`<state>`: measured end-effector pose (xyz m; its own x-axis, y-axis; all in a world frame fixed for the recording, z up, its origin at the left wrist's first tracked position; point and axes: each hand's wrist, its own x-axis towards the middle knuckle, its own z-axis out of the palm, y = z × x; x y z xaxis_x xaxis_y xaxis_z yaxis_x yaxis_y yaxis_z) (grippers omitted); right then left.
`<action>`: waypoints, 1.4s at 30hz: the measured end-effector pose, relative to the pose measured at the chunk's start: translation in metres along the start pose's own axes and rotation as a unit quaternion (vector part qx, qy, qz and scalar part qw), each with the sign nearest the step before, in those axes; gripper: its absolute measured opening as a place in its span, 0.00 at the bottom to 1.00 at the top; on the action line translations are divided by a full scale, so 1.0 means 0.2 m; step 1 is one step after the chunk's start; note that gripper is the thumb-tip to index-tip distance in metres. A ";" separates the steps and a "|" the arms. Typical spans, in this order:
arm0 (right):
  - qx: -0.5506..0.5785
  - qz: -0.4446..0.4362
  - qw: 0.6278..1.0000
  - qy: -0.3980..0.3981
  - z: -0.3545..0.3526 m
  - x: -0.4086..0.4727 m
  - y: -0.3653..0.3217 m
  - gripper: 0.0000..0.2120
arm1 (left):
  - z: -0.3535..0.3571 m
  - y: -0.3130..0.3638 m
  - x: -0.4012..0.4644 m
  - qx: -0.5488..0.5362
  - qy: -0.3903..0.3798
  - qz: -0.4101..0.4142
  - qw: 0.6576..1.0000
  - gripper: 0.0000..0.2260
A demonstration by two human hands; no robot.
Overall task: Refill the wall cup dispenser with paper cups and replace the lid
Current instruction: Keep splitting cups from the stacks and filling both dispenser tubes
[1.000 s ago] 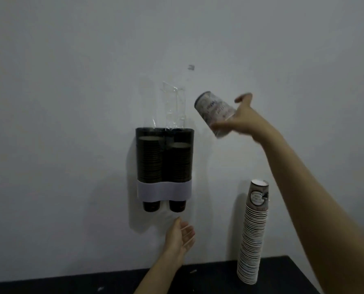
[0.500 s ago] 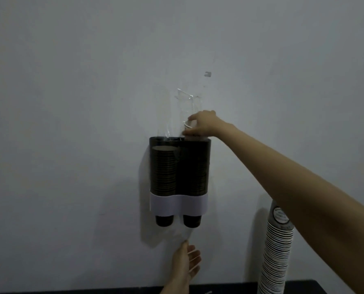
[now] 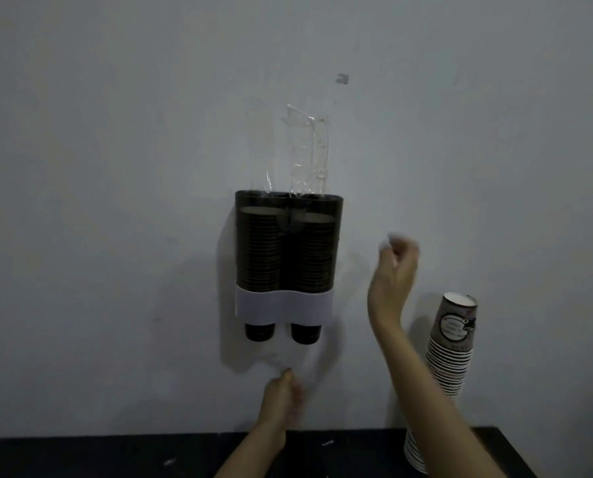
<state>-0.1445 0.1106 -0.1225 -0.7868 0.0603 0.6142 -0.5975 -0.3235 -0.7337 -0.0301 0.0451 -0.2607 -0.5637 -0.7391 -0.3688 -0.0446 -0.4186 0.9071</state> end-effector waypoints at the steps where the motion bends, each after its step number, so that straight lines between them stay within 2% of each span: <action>1: -0.018 0.074 0.997 0.007 -0.07 -0.09 0.11 0.15 | -0.01 0.00 0.02 0.031 0.020 0.022 0.999 0.11; 2: -0.063 0.162 0.984 -0.045 -0.10 -0.18 0.24 0.17 | -0.03 0.01 0.05 0.054 0.043 0.048 0.996 0.07; 3: -0.119 0.247 0.951 -0.139 -0.13 -0.28 0.33 0.21 | -0.04 0.02 0.06 0.082 0.066 0.069 0.992 0.12; 4: -0.171 0.306 0.906 -0.237 -0.14 -0.36 0.42 0.28 | -0.06 0.03 0.08 0.114 0.093 0.089 0.985 0.22; 5: -0.208 0.332 0.868 -0.306 -0.13 -0.42 0.49 0.35 | -0.08 0.06 0.09 0.143 0.125 0.109 0.976 0.30; 6: -0.224 0.331 0.851 -0.341 -0.10 -0.47 0.53 0.41 | -0.09 0.08 0.11 0.169 0.155 0.132 0.964 0.35; 7: -0.220 0.320 0.852 -0.351 -0.07 -0.49 0.55 0.45 | -0.10 0.11 0.13 0.195 0.172 0.151 0.954 0.39; 9: -0.186 0.287 0.874 -0.346 0.00 -0.49 0.57 0.48 | -0.11 0.15 0.20 0.221 0.200 0.207 0.932 0.43; 11: -0.170 0.254 0.900 -0.311 0.06 -0.47 0.58 0.41 | -0.11 0.18 0.25 0.228 0.213 0.263 0.913 0.43; 14: -0.169 0.228 0.924 -0.255 0.10 -0.48 0.63 0.27 | -0.10 0.20 0.30 0.229 0.201 0.349 0.886 0.33; 16: -0.168 0.213 0.931 -0.245 0.10 -0.48 0.64 0.24 | -0.09 0.20 0.32 0.193 0.176 0.387 0.884 0.26; 19: -0.169 0.200 0.933 -0.248 0.10 -0.49 0.59 0.29 | -0.08 0.20 0.31 0.152 0.141 0.404 0.891 0.22; 23: -0.181 0.198 0.931 -0.248 0.09 -0.50 0.58 0.33 | -0.11 0.19 0.31 0.161 0.129 0.407 0.890 0.25; 28: -0.188 0.199 0.927 -0.255 0.08 -0.51 0.56 0.25 | -0.12 0.19 0.31 0.171 0.130 0.396 0.893 0.28; 37: -0.198 0.203 0.921 -0.265 0.09 -0.54 0.62 0.33 | -0.15 0.18 0.35 0.172 0.133 0.383 0.898 0.28; 42: -0.134 0.226 0.931 -0.253 0.05 -0.55 0.66 0.23 | -0.14 0.18 0.34 0.165 0.123 0.388 0.898 0.28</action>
<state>-0.1351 0.0513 -0.2829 -0.8344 -0.4996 0.2328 -0.2925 0.0435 -0.9553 -0.0475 -0.0359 -0.2587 -0.3322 -0.8527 0.4032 0.0181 0.4216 0.9066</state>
